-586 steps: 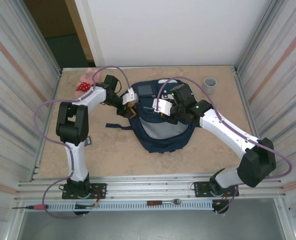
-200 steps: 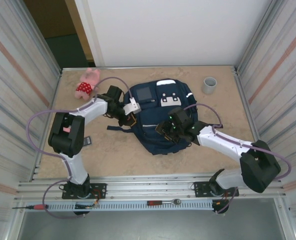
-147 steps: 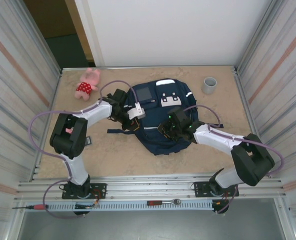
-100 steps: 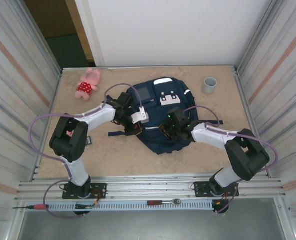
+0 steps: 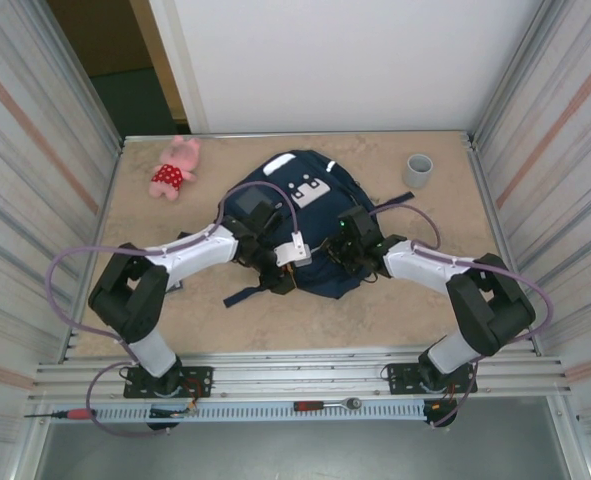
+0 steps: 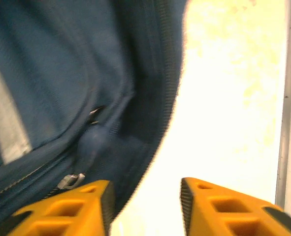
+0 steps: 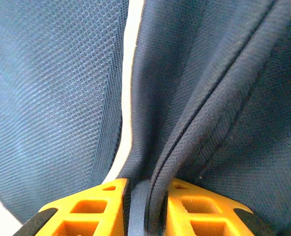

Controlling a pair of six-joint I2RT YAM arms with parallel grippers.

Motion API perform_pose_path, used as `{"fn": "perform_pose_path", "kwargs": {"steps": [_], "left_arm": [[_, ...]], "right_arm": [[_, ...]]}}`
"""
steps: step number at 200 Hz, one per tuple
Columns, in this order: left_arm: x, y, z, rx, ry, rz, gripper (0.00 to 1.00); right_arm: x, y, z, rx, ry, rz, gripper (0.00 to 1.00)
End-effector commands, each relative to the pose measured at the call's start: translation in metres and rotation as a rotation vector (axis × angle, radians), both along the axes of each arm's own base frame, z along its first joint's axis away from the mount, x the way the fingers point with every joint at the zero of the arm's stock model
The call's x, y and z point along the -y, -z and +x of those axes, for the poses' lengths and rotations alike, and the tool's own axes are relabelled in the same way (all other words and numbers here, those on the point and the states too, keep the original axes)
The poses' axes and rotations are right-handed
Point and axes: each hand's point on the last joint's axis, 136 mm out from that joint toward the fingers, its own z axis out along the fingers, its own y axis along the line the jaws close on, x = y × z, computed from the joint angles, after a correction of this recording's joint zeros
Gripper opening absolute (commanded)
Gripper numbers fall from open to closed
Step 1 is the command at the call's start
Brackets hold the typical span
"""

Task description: Pack the student bag

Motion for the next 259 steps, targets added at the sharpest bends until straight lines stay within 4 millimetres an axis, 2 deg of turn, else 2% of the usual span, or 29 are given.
{"fn": "perform_pose_path", "kwargs": {"steps": [1, 15, 32, 50, 82, 120, 174, 182, 186, 204, 212, 226, 236, 259], "left_arm": [[0.006, -0.045, -0.004, 0.094, 0.057, -0.126, 0.55], [-0.001, -0.062, 0.0, 0.155, 0.087, -0.179, 0.65], [-0.014, -0.084, 0.009, 0.253, 0.116, -0.261, 0.73], [-0.028, -0.09, 0.025, 0.399, 0.156, -0.267, 0.79], [-0.038, -0.061, 0.057, 0.567, 0.256, -0.114, 0.85], [-0.02, -0.043, 0.088, 0.668, 0.324, -0.093, 0.87], [-0.004, 0.005, 0.095, 0.644, 0.444, -0.02, 0.87], [0.0, 0.007, 0.097, 0.648, 0.432, -0.025, 0.83], [0.001, 0.008, 0.099, 0.648, 0.426, -0.025, 0.76], [0.005, 0.009, 0.1, 0.639, 0.41, -0.018, 0.24], [0.005, 0.004, 0.099, 0.629, 0.391, -0.024, 0.12], [0.006, -0.012, 0.097, 0.594, 0.33, -0.066, 0.0], [0.006, -0.024, 0.097, 0.565, 0.267, -0.096, 0.0], [0.007, -0.052, 0.091, 0.458, 0.134, -0.197, 0.0]], "right_arm": [[0.004, -0.036, 0.012, 0.117, -0.118, -0.015, 0.22], [0.012, -0.041, 0.012, 0.124, -0.19, -0.025, 0.24], [0.017, -0.049, 0.011, 0.128, -0.279, -0.04, 0.27], [0.023, -0.054, 0.011, 0.13, -0.34, -0.053, 0.29], [0.02, -0.061, 0.007, 0.147, -0.401, -0.027, 0.34], [0.019, -0.066, 0.001, 0.172, -0.41, -0.022, 0.36], [0.023, -0.073, -0.007, 0.199, -0.417, -0.025, 0.4], [0.023, -0.074, -0.008, 0.206, -0.421, -0.027, 0.4], [0.023, -0.074, -0.009, 0.208, -0.422, -0.027, 0.4], [0.026, -0.079, -0.011, 0.223, -0.425, -0.038, 0.4], [0.028, -0.082, -0.012, 0.231, -0.422, -0.05, 0.4], [0.033, -0.088, -0.016, 0.246, -0.415, -0.076, 0.41], [0.038, -0.091, -0.02, 0.251, -0.408, -0.105, 0.41], [0.037, -0.113, -0.04, 0.31, -0.444, -0.203, 0.43]]}}
